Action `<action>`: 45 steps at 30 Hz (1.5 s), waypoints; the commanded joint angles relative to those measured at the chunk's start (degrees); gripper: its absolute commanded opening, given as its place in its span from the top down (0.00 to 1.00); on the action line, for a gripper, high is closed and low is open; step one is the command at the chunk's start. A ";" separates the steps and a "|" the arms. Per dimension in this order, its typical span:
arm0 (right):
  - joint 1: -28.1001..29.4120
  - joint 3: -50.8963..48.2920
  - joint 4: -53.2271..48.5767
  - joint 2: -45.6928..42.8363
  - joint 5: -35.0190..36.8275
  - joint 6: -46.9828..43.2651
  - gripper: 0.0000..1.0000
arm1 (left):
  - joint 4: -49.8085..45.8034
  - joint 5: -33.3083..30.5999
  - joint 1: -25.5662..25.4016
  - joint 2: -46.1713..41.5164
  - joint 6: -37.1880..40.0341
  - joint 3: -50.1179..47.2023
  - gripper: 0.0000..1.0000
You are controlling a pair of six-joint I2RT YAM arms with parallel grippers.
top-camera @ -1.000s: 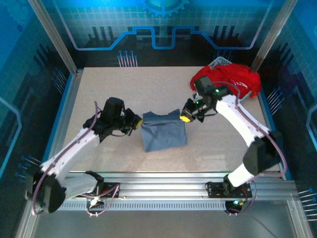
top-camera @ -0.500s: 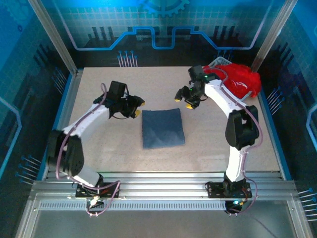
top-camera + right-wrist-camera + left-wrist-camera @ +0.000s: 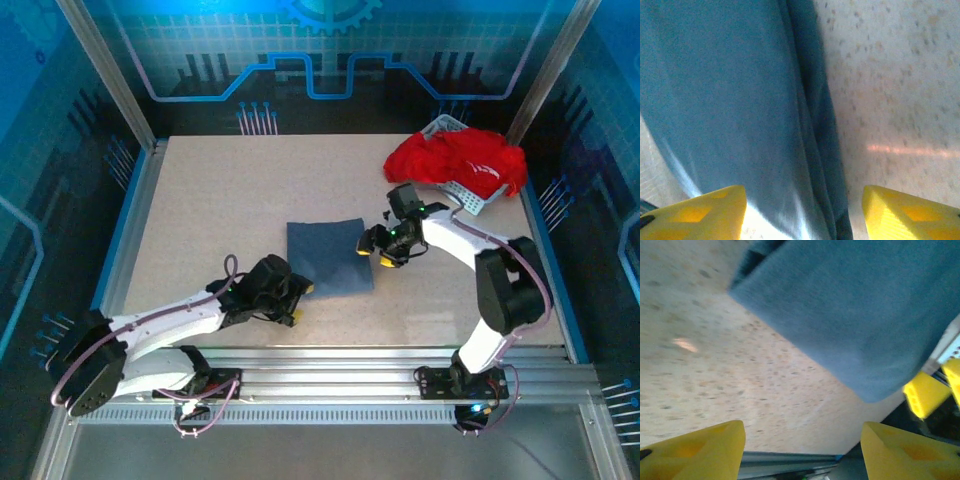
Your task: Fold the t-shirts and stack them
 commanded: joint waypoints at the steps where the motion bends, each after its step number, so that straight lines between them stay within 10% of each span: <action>1: 0.38 3.90 1.17 5.93 -2.53 -1.56 0.38 | 14.09 -6.95 -2.43 5.57 -11.45 -0.95 0.37; 15: 8.45 11.03 2.40 15.18 -2.83 11.11 0.63 | 21.83 -22.92 -8.43 16.86 -20.49 -1.22 0.38; 27: 7.34 13.36 -3.99 8.50 0.78 7.89 0.45 | 30.09 -27.91 -6.91 20.56 -22.34 -7.02 0.75; 32: 5.91 12.42 -8.87 -0.98 3.88 5.61 0.44 | 30.47 -24.55 1.62 18.18 -17.76 -8.36 0.81; 45: 6.59 -3.32 -13.04 -28.92 6.53 9.72 0.42 | 31.32 1.43 42.64 27.38 6.10 6.06 1.00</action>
